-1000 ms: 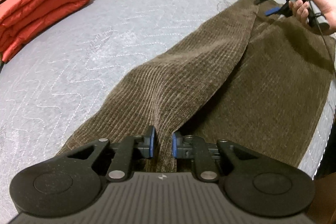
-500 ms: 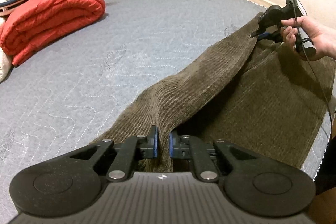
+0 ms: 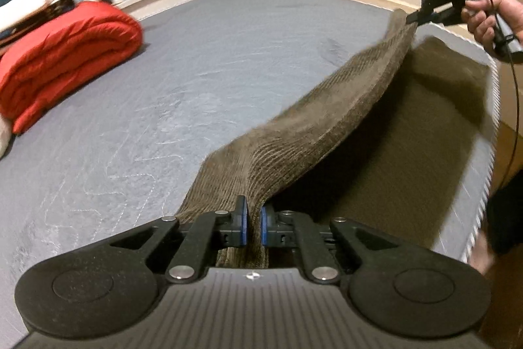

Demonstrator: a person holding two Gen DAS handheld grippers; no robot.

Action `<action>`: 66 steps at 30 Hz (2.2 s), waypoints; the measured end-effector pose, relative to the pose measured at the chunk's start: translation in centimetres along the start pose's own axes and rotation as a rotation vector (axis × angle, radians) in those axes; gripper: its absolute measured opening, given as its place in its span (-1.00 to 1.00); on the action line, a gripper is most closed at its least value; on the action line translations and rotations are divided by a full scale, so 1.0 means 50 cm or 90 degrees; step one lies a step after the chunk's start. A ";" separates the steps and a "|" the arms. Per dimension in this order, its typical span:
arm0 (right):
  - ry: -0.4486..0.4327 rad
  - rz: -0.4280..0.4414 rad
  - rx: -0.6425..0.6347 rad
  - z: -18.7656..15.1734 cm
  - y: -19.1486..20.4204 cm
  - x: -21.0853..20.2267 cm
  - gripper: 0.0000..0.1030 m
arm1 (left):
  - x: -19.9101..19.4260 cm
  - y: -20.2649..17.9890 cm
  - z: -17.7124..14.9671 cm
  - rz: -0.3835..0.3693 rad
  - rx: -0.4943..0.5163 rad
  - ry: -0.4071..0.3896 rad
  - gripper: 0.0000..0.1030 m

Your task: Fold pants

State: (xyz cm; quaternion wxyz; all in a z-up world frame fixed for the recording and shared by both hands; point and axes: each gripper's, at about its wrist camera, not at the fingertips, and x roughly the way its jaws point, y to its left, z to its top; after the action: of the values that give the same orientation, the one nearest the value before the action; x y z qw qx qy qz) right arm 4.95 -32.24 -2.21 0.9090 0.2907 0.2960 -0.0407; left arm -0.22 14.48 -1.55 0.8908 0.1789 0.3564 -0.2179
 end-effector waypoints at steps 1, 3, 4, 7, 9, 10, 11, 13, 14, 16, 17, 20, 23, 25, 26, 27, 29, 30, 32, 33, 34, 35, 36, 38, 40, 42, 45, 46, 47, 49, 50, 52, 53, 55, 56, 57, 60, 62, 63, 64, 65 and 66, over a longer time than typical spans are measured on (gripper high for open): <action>0.002 -0.005 -0.003 -0.015 -0.008 -0.026 -0.88 | -0.017 -0.006 -0.014 -0.020 0.033 0.001 -0.85; 0.012 -0.029 -0.006 -0.059 -0.035 -0.075 -0.88 | -0.039 -0.024 -0.041 -0.063 0.097 0.009 -0.85; 0.022 -0.045 -0.004 -0.085 -0.051 -0.092 -0.88 | -0.044 -0.036 -0.061 -0.093 0.124 0.033 -0.85; 0.088 -0.077 0.015 -0.162 -0.106 -0.105 -0.78 | -0.017 -0.079 -0.114 -0.130 0.194 0.113 -0.80; 0.138 -0.079 0.066 -0.191 -0.158 -0.090 -0.74 | 0.000 -0.104 -0.130 -0.139 0.225 0.141 -0.69; 0.150 -0.072 0.085 -0.194 -0.181 -0.081 -0.74 | 0.000 -0.108 -0.127 -0.142 0.228 0.138 -0.58; 0.146 -0.066 0.097 -0.190 -0.198 -0.078 -0.74 | -0.005 -0.103 -0.115 -0.149 0.209 0.124 -0.53; 0.111 -0.048 0.111 -0.162 -0.225 -0.086 -0.52 | -0.022 -0.078 -0.083 -0.169 0.138 0.076 -0.13; 0.081 -0.050 0.115 -0.146 -0.239 -0.100 -0.43 | -0.032 -0.068 -0.066 -0.176 0.105 0.044 -0.04; 0.022 -0.071 0.147 -0.102 -0.264 -0.127 -0.21 | -0.041 -0.058 -0.041 -0.176 0.067 -0.001 0.05; 0.000 -0.072 0.170 -0.077 -0.283 -0.140 -0.21 | -0.037 -0.060 -0.028 -0.171 0.056 -0.013 0.05; -0.062 -0.100 0.210 -0.026 -0.337 -0.169 -0.21 | -0.008 -0.096 0.008 -0.143 0.048 -0.028 0.05; -0.032 -0.111 0.255 -0.012 -0.396 -0.142 -0.21 | 0.024 -0.140 0.030 -0.113 0.075 -0.029 0.05; 0.029 -0.077 0.261 -0.005 -0.412 -0.096 -0.21 | 0.044 -0.165 0.038 -0.111 0.085 -0.026 0.05; 0.045 -0.067 0.230 0.000 -0.406 -0.075 -0.21 | 0.052 -0.176 0.044 -0.110 0.091 -0.026 0.05; 0.050 -0.078 0.194 0.002 -0.397 -0.058 -0.21 | 0.059 -0.185 0.051 -0.107 0.098 -0.025 0.05; 0.063 -0.089 0.161 0.008 -0.391 -0.023 -0.21 | 0.076 -0.195 0.055 -0.092 0.113 -0.021 0.07; 0.070 -0.087 0.162 0.011 -0.395 -0.012 -0.21 | 0.082 -0.196 0.060 -0.087 0.117 -0.021 0.07; 0.074 -0.099 0.159 0.012 -0.400 0.004 -0.21 | 0.098 -0.198 0.069 -0.088 0.109 -0.019 0.07; 0.069 -0.104 0.153 0.009 -0.397 0.005 -0.22 | 0.102 -0.194 0.072 -0.088 0.103 -0.018 0.07; 0.059 -0.111 0.147 0.016 -0.390 0.009 -0.25 | 0.105 -0.192 0.075 -0.083 0.099 -0.018 0.07; 0.045 -0.118 0.142 0.026 -0.379 0.013 -0.32 | 0.106 -0.185 0.077 -0.078 0.097 -0.018 0.07; 0.034 -0.118 0.132 0.030 -0.363 0.022 -0.45 | 0.107 -0.181 0.078 -0.073 0.095 -0.017 0.07; 0.018 -0.108 0.092 0.041 -0.332 0.029 -0.52 | 0.110 -0.173 0.082 -0.067 0.085 -0.018 0.07; -0.023 -0.054 0.024 0.050 -0.277 0.034 -0.51 | 0.110 -0.166 0.086 -0.061 0.077 -0.019 0.07; -0.059 0.053 -0.048 0.056 -0.228 0.030 -0.46 | 0.109 -0.161 0.089 -0.061 0.068 -0.020 0.07; -0.083 0.146 -0.085 0.063 -0.212 0.010 -0.43 | 0.105 -0.157 0.090 -0.056 0.068 -0.021 0.07; -0.081 0.132 -0.074 0.064 -0.221 0.007 -0.41 | 0.102 -0.157 0.089 -0.056 0.069 -0.022 0.07; -0.076 0.106 -0.047 0.063 -0.240 0.003 -0.41 | 0.100 -0.156 0.088 -0.056 0.069 -0.023 0.07; -0.058 0.058 0.031 0.051 -0.286 0.000 -0.37 | 0.096 -0.158 0.087 -0.054 0.073 -0.024 0.07; -0.037 0.015 0.059 0.043 -0.305 0.001 -0.37 | 0.094 -0.159 0.084 -0.052 0.075 -0.024 0.07; -0.009 -0.054 0.108 0.025 -0.329 0.009 -0.37 | 0.093 -0.160 0.083 -0.048 0.075 -0.024 0.08; 0.005 -0.058 0.139 0.018 -0.342 0.014 -0.37 | 0.092 -0.160 0.082 -0.047 0.075 -0.024 0.08; 0.015 -0.042 0.162 0.006 -0.359 0.022 -0.37 | 0.091 -0.163 0.082 -0.043 0.079 -0.024 0.08; 0.008 -0.040 0.156 0.009 -0.358 0.029 -0.37 | 0.090 -0.165 0.081 -0.041 0.082 -0.024 0.08; 0.003 -0.042 0.151 0.015 -0.356 0.042 -0.33 | 0.090 -0.166 0.081 -0.040 0.083 -0.025 0.08; 0.035 -0.030 0.197 0.025 -0.374 0.083 -0.20 | 0.088 -0.173 0.078 -0.039 0.085 -0.026 0.08; 0.042 -0.028 0.224 0.026 -0.379 0.103 -0.20 | 0.090 -0.181 0.077 -0.046 0.084 -0.027 0.08; 0.039 -0.027 0.220 0.034 -0.370 0.107 -0.21 | 0.091 -0.184 0.076 -0.053 0.084 -0.027 0.08; 0.034 -0.027 0.214 0.041 -0.362 0.105 -0.53 | 0.094 -0.191 0.075 -0.064 0.085 -0.028 0.08; 0.016 -0.034 0.201 0.050 -0.355 0.098 -0.76 | 0.098 -0.200 0.075 -0.079 0.087 -0.030 0.08; -0.010 -0.050 0.189 0.059 -0.347 0.079 -0.87 | 0.102 -0.212 0.074 -0.094 0.092 -0.033 0.08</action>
State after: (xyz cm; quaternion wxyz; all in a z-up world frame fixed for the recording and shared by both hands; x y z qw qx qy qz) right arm 5.46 -47.84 -11.22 0.8559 0.4102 0.2907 -0.1216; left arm -0.29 2.49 -4.39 0.8659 0.2104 0.3291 -0.3126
